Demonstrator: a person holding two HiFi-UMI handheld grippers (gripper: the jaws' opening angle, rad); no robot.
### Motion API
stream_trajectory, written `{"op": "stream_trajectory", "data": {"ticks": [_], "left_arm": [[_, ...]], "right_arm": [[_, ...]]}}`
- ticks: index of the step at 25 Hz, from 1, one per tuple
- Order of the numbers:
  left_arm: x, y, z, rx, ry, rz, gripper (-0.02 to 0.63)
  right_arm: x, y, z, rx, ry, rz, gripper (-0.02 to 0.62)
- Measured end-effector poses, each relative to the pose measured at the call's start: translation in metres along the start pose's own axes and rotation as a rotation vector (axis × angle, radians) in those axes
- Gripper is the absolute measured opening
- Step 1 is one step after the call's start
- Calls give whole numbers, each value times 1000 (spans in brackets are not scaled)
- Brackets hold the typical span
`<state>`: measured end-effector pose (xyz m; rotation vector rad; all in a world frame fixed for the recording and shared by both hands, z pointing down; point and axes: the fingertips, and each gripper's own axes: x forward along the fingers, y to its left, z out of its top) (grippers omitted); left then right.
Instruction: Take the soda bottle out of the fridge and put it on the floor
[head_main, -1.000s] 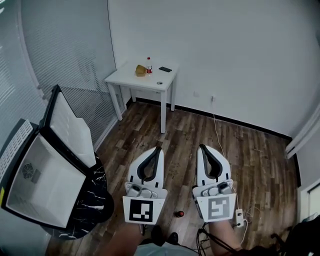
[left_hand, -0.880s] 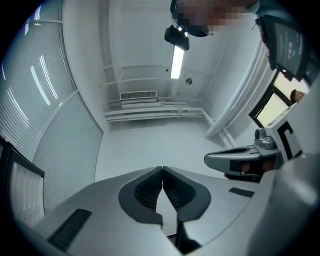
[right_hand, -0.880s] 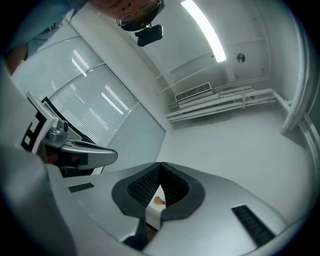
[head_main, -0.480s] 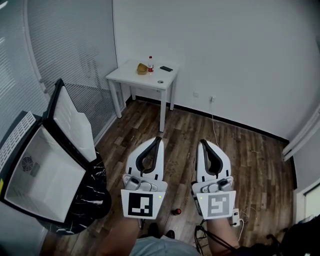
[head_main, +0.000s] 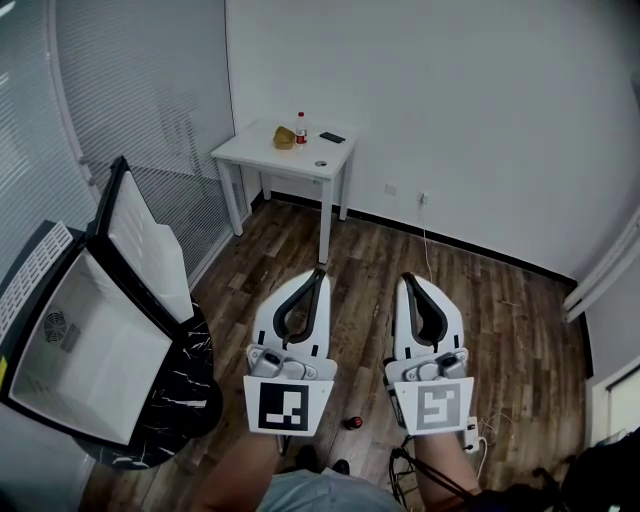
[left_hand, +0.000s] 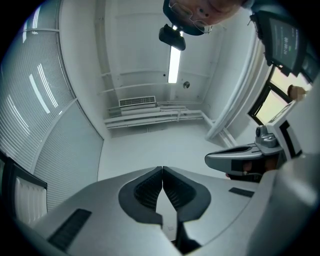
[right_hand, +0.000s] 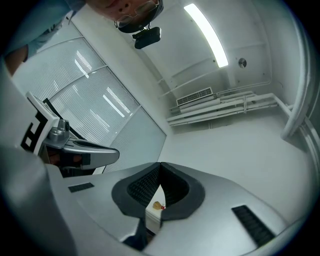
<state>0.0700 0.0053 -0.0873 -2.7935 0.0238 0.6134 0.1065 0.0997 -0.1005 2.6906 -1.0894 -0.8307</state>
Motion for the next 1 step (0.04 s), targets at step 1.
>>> {"op": "stream_trajectory", "data": {"ticks": [1], "left_arm": [[0,0,1,0,-4,-1,17]], "right_arm": [[0,-1,1,-1,-2,-6,12]]}}
